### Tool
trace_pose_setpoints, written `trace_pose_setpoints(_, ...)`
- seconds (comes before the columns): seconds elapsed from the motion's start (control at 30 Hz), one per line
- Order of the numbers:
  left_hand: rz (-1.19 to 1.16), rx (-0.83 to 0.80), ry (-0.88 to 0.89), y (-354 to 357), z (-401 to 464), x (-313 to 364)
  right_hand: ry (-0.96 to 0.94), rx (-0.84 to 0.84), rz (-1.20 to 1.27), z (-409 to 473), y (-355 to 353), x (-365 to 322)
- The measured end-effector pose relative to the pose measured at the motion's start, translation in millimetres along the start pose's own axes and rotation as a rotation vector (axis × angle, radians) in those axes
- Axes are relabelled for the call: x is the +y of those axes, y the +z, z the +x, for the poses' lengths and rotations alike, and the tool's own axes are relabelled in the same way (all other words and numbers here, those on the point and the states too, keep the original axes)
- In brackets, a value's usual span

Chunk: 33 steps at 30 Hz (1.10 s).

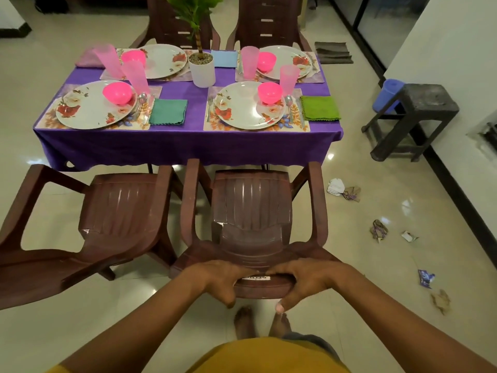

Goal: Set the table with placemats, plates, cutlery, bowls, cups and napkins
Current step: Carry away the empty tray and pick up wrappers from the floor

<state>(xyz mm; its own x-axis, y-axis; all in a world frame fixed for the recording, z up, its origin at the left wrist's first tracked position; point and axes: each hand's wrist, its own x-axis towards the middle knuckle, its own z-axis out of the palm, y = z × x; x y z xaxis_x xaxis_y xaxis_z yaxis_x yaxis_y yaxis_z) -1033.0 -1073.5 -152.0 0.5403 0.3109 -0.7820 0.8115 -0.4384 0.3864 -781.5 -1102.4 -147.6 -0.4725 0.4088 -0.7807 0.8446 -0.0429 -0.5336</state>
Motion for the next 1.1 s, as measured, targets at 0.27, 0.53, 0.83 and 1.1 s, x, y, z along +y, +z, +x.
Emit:
trace_pose_setpoints(0.27, 0.034, -0.050, 0.002, 6.5, -3.4, 5.9, -0.014, 0.083, -0.123, -2.0, 14.5, -1.6)
trace_pose_setpoints(0.53, 0.046, -0.070, 0.025, 18.8, -8.6, 8.5, -0.048, 0.118, -0.139, -4.2, 31.6, 0.4)
trace_pose_setpoints(0.83, -0.441, 0.022, 0.128, 16.1, -9.1, 13.5, -0.115, 0.248, 0.051, -19.3, 34.1, 8.3)
trace_pose_setpoints(1.1, -0.735, 0.560, 0.177, 10.7, 20.3, 67.3, -0.033, 0.759, 0.339, -42.8, 33.3, 40.8)
